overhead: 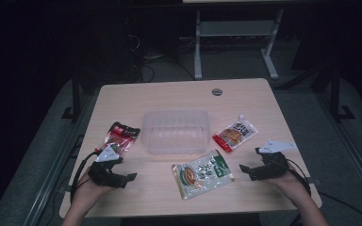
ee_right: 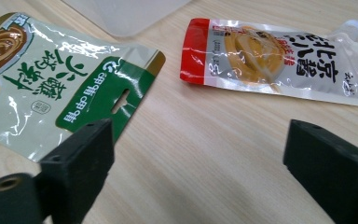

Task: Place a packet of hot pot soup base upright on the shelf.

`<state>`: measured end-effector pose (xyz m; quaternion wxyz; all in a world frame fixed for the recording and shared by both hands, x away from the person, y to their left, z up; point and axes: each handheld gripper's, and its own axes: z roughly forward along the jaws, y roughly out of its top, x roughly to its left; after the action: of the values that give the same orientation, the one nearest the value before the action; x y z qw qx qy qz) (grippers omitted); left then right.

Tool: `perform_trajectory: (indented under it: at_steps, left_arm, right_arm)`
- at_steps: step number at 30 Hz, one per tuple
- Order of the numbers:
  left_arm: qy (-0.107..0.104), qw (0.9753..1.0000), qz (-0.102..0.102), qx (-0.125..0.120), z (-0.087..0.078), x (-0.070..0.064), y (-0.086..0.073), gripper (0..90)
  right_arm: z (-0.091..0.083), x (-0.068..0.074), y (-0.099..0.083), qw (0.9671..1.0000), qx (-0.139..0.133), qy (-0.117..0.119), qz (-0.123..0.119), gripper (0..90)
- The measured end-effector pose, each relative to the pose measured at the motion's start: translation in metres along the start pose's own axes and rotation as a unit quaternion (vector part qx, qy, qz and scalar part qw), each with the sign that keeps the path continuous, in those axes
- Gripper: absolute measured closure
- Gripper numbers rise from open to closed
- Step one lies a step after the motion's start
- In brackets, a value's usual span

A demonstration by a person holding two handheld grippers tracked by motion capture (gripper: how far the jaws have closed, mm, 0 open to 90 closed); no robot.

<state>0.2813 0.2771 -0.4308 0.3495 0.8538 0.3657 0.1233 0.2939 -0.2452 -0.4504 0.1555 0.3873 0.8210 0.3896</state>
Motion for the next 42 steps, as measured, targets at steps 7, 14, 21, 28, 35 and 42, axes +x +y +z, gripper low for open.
perform_trajectory:
  at_steps: [7, 14, 21, 28, 35, 42]
  left_arm:
    - [0.018, 0.9997, 0.006, 0.013, -0.004, 0.008, 0.010, 14.3]
    - [0.027, 0.9996, -0.003, 0.002, -0.008, 0.017, 0.021, 15.0]
    - [0.030, 0.9995, -0.013, 0.000, -0.009, 0.027, 0.028, 15.0]
    - [0.034, 0.9991, -0.026, -0.003, -0.008, 0.034, 0.031, 15.0]
    - [0.042, 0.9987, -0.028, -0.007, -0.010, 0.042, 0.034, 15.1]
    - [0.053, 0.9984, -0.021, -0.003, -0.008, 0.053, 0.039, 15.1]
  right_arm:
    - [0.001, 0.000, -0.001, 1.0000, 0.001, 0.003, 0.000, 9.1]
    - [0.001, 0.003, 0.000, 1.0000, 0.002, 0.005, 0.000, 9.0]
    - [0.002, 0.002, 0.000, 1.0000, 0.001, 0.004, -0.001, 7.8]
    - [0.003, 0.001, 0.000, 1.0000, -0.003, -0.004, 0.003, 7.5]
    - [0.003, 0.000, 0.000, 1.0000, -0.008, -0.004, 0.002, 7.3]
    - [0.001, -0.001, -0.001, 0.9999, -0.010, -0.006, 0.009, 7.5]
